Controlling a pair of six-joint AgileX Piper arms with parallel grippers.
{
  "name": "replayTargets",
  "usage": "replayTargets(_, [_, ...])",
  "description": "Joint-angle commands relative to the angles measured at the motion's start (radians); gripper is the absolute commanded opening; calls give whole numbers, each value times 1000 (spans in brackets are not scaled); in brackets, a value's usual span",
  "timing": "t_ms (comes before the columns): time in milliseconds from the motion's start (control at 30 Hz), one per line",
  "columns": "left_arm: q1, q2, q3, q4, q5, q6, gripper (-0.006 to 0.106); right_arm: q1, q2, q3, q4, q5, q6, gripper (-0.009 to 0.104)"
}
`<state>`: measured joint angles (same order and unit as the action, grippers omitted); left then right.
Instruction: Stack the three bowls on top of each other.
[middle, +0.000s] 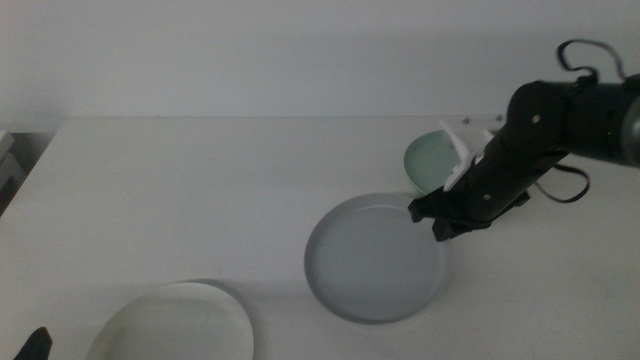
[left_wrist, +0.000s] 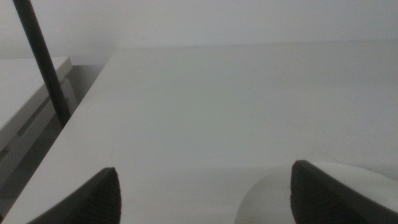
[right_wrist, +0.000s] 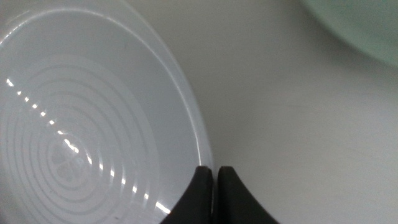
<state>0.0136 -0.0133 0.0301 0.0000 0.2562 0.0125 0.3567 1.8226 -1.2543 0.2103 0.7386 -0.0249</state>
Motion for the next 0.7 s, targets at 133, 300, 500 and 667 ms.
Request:
replayTargets(133, [-1,-14,6,-6,-79,-13,90,9,20,-33,19,-53,-9,0])
replayTargets(300, [-1,-14,6,-6,-79,-13,90,9,47,-33,34,-92,-14,4])
replayTargets(500, [-1,-14,6,-6,-79,-13,90,9,47,-33,48,-99,-56,29])
replayTargets(667, [-1,-14,6,-6,-79,-13,90,-22,-5,-69,44,-75,-47,56])
